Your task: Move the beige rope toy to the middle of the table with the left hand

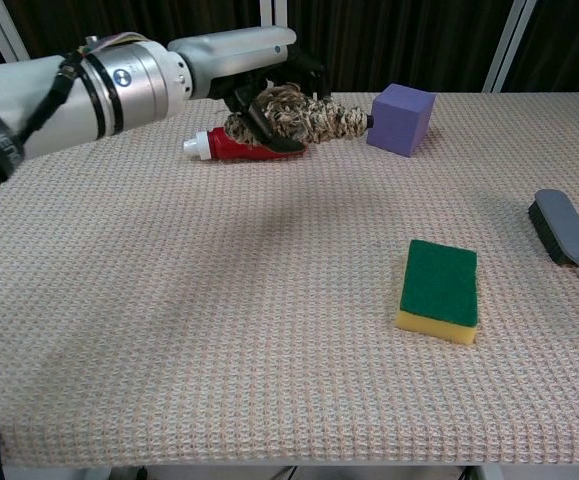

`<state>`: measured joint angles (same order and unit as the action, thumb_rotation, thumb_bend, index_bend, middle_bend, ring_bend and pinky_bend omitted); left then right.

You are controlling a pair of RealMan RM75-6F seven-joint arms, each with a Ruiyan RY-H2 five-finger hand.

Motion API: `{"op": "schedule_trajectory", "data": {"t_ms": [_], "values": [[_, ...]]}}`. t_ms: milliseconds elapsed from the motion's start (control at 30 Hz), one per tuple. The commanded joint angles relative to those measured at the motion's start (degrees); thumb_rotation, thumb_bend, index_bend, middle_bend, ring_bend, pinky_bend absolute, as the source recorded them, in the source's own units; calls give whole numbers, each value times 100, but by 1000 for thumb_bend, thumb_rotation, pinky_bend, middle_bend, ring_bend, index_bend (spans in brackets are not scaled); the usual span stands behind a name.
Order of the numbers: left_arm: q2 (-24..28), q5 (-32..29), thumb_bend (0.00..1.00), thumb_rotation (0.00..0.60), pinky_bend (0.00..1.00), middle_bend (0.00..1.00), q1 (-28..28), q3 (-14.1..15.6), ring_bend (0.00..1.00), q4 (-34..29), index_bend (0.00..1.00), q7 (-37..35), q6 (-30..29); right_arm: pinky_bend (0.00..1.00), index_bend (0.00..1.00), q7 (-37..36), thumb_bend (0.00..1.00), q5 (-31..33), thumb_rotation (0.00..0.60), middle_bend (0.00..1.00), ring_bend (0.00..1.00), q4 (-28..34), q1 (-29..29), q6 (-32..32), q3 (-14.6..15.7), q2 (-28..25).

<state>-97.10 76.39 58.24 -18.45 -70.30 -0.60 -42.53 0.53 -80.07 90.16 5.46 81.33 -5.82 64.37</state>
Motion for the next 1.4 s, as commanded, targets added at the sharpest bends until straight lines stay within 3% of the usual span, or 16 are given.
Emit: {"op": "schedule_trajectory", "data": {"t_ms": [33, 333, 400, 467, 533, 600, 700, 800, 900, 1000, 1167, 1300, 1400], "values": [[-728, -237, 375, 600, 747, 583, 618, -152, 578, 1006, 577, -266, 471, 0, 0, -20, 332, 14, 584, 0, 0, -21, 11, -23, -6, 5], [-1705, -198, 363, 600, 745, 583, 1166, -105, 576, 2564, 573, -897, 692, 0, 0, -172, 332, 61, 584, 0, 0, -162, -4, -70, 1, 28], [-1817, -126, 349, 600, 741, 572, 1197, -36, 564, 2783, 522, -1036, 666, 0, 0, -225, 332, 80, 583, 0, 0, -194, -12, -69, -9, 19], [-1862, -66, 296, 600, 709, 495, 1209, 30, 504, 2905, 368, -1227, 689, 0, 0, -262, 332, 82, 584, 0, 0, -222, -20, -58, -15, 17], [-1853, -38, 202, 600, 606, 334, 1223, 84, 371, 2964, 167, -1342, 770, 0, 0, -291, 332, 72, 585, 0, 0, -239, -24, -50, -15, 18], [-1817, -6, 147, 600, 494, 211, 1231, 137, 248, 2979, 81, -1417, 823, 0, 0, -311, 332, 61, 586, 0, 0, -257, -24, -49, -13, 28], [-1777, 46, 109, 584, 394, 121, 1186, 197, 155, 2953, 52, -1465, 726, 0, 0, -325, 332, 45, 585, 0, 0, -271, -19, -52, -9, 41], [-1675, 65, 104, 526, 358, 100, 1112, 267, 119, 2846, 49, -1482, 692, 0, 0, -323, 333, 26, 584, 0, 0, -272, -11, -49, -11, 46], [-1338, 87, 96, 525, 344, 100, 955, 355, 118, 2413, 50, -1369, 599, 0, 0, -310, 332, -7, 586, 0, 0, -234, -16, -6, -17, 29], [-776, 177, 93, 530, 330, 100, 607, 406, 118, 1613, 50, -1091, 32, 0, 0, -272, 332, -37, 585, 0, 0, -215, -27, 33, -12, 11], [926, 239, 93, 532, 316, 106, -647, 622, 118, -668, 63, 327, -1656, 0, 0, -187, 331, -72, 584, 0, 0, -236, -24, 16, 26, 16], [2091, 193, 94, 539, 307, 111, -1858, 1132, 118, -2030, 77, 1308, -2892, 0, 0, -163, 332, -99, 584, 0, 0, -333, -12, -8, 56, 113], [2371, 500, 95, 550, 298, 110, -2637, 1625, 114, -2077, 87, 1397, -3738, 0, 0, -249, 332, -294, 584, 0, 0, -551, -23, 198, 62, 321]]}}
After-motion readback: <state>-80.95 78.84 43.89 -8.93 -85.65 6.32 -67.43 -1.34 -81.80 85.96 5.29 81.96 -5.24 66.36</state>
